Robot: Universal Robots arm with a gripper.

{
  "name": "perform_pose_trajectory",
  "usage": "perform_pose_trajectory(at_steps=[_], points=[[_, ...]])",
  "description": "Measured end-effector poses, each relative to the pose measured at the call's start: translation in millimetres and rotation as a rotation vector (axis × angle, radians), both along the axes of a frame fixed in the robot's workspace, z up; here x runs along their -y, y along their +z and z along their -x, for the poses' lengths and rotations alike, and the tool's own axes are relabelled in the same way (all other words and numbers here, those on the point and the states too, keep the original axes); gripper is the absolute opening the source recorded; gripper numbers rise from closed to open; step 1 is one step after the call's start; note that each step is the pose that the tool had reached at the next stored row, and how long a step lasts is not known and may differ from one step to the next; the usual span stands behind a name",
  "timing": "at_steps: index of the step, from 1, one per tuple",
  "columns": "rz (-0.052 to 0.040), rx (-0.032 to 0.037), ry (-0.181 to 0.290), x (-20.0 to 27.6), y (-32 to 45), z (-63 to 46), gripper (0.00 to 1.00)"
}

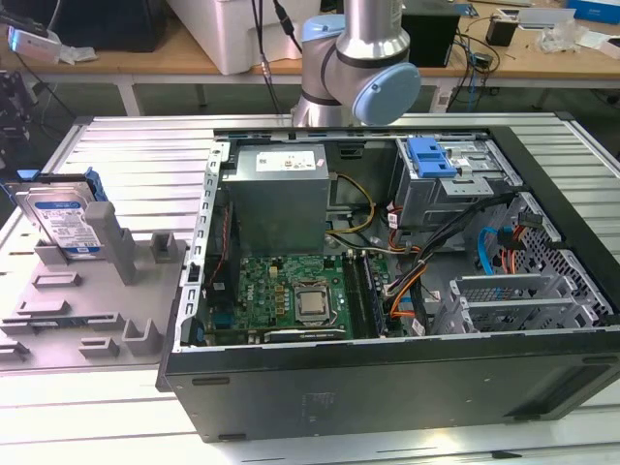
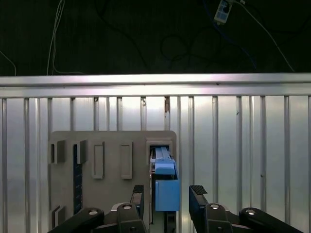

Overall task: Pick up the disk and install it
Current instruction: 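Pick up the disk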

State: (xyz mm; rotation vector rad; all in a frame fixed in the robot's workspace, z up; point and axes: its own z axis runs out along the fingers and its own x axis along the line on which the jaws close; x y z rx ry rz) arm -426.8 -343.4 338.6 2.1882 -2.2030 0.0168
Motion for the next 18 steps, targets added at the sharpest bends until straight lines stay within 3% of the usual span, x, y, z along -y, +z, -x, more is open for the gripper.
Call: perform_pose_trajectory(at_steps=[18], points=[[0.0000,0.0000,0.000,-0.7,-10.2,1.0,0.50]])
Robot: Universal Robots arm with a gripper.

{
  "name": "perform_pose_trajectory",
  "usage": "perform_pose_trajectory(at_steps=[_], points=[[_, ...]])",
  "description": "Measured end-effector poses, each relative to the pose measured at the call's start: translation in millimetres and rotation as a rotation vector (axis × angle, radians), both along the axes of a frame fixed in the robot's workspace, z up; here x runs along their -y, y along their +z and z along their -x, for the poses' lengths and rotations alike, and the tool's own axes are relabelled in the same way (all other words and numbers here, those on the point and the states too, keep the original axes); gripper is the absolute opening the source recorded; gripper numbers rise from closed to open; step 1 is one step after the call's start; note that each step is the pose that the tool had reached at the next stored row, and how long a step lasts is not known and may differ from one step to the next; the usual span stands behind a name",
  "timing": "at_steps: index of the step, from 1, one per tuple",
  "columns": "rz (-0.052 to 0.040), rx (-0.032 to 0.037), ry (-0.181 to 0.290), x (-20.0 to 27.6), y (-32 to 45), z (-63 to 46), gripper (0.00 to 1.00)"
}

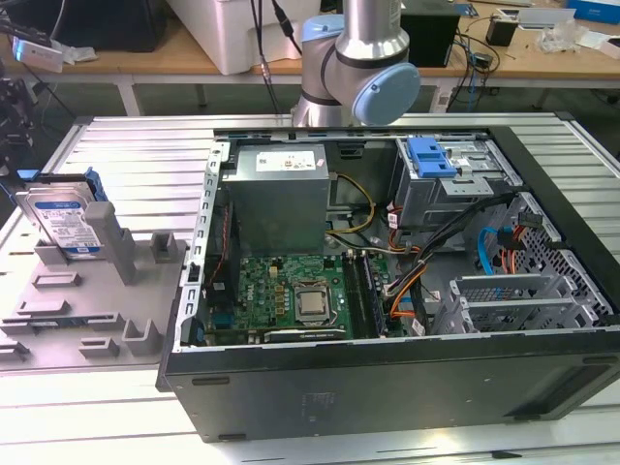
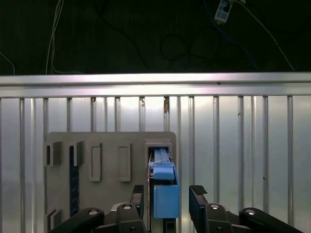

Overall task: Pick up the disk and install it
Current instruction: 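Pick up the disk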

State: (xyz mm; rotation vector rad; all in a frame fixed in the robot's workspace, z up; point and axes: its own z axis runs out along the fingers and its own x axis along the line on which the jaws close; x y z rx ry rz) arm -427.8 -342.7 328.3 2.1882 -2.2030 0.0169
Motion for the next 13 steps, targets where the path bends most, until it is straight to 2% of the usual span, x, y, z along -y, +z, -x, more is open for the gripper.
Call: perform_pose_trajectory(at_steps=[13], points=[[0.0007,0.0000,0.005,0.0,-2.8,0.0,0.50]])
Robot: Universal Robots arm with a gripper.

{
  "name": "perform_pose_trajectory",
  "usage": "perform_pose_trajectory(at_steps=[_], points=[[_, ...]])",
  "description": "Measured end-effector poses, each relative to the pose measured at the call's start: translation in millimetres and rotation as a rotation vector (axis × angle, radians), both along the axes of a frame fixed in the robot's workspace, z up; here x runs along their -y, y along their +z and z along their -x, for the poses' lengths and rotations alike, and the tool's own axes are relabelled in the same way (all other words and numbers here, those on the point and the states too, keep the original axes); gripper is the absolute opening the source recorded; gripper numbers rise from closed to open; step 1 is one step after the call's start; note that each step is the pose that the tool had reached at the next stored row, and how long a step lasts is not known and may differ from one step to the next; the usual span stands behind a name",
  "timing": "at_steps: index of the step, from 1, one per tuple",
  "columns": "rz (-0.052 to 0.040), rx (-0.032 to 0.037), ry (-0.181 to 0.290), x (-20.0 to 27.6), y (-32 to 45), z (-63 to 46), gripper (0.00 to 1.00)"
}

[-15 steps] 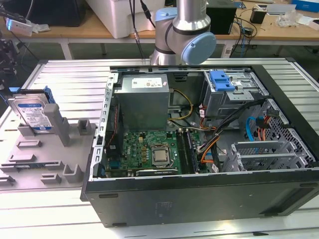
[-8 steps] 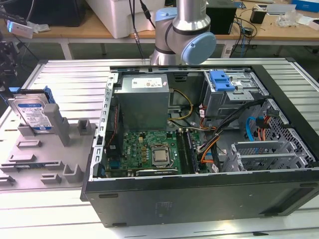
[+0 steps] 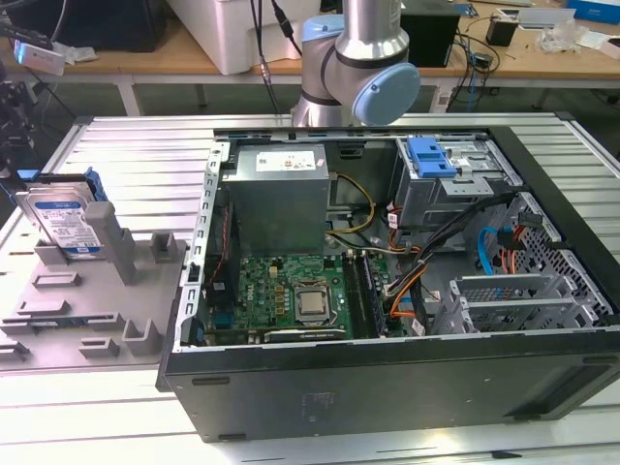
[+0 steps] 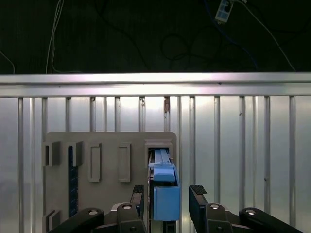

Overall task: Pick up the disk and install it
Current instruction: 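Pick up the disk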

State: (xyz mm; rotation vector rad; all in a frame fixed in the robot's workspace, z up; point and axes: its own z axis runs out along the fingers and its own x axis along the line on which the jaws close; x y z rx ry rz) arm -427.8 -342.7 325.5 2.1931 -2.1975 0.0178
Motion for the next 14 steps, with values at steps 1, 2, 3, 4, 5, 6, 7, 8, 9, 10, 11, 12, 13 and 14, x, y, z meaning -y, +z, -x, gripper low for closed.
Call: perform_pose_trajectory(at_steps=[1,2,3,4,5,6,7,8,9,10,11,12,13,14], points=[[0.0000,0.0000,0.001,0.0,-0.2,0.0,0.50],[0.0001,0.0000,0.002,0.0,-0.5,0.0,0.50],[0.0001,0.0000,0.003,0.0,-0.7,0.0,0.50],[0.0002,0.0000,0.004,0.0,-1.1,0.0,0.50],[0.0003,0.0000,0.005,0.0,-1.3,0.0,0.50],[0.0004,-0.0001,0.007,0.0,-1.9,0.0,0.50],[0.0004,0.0000,0.009,0.0,-2.4,0.0,0.50],[0.0004,0.0000,0.011,0.0,-3.1,0.0,0.50],[0.0005,0.0000,0.013,0.0,-3.7,0.0,0.50],[0.0005,0.0000,0.015,0.0,-4.2,0.0,0.50],[0.0005,0.0000,0.016,0.0,-4.5,0.0,0.50],[0.0006,0.0000,0.018,0.0,-4.8,0.0,0.50],[0.0006,0.0000,0.019,0.0,-5.1,0.0,0.50],[0.0007,0.0000,0.020,0.0,-5.4,0.0,0.50]])
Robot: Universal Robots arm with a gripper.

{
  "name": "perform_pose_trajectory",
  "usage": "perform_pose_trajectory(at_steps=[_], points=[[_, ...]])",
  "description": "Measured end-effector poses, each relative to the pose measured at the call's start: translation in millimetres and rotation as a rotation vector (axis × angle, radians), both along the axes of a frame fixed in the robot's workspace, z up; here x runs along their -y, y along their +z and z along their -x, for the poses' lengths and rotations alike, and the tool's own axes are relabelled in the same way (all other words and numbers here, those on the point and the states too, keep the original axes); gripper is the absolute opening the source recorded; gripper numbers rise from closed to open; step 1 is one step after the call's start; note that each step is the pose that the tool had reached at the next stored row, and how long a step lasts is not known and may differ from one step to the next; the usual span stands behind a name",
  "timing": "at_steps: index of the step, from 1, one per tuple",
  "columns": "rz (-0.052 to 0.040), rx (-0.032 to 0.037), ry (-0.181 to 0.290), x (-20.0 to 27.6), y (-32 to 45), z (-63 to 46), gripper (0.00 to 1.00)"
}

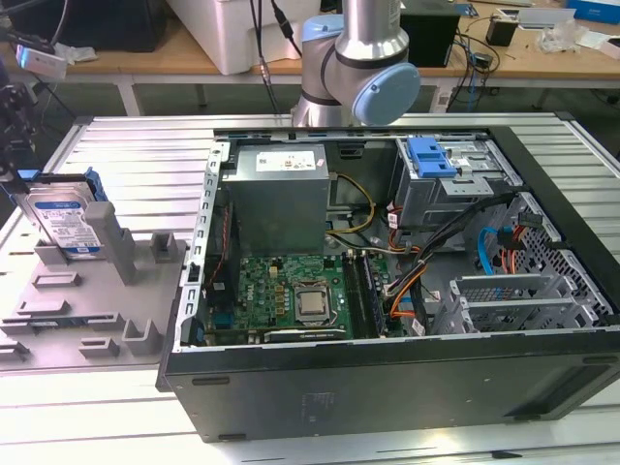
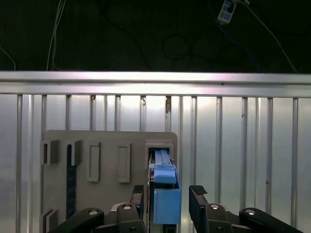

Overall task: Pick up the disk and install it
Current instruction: 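Pick up the disk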

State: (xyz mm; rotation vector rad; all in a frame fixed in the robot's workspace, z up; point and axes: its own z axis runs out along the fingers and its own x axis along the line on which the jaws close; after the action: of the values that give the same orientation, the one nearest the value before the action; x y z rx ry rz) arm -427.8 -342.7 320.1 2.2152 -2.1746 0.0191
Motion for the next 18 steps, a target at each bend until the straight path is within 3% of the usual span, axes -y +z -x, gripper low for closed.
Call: perform_pose_trajectory(at_steps=[5,18], points=[[0.0011,0.0000,0.056,0.0,-9.9,0.2,0.50],[0.0010,0.0002,0.057,0.0,-11.4,0.1,0.50]])
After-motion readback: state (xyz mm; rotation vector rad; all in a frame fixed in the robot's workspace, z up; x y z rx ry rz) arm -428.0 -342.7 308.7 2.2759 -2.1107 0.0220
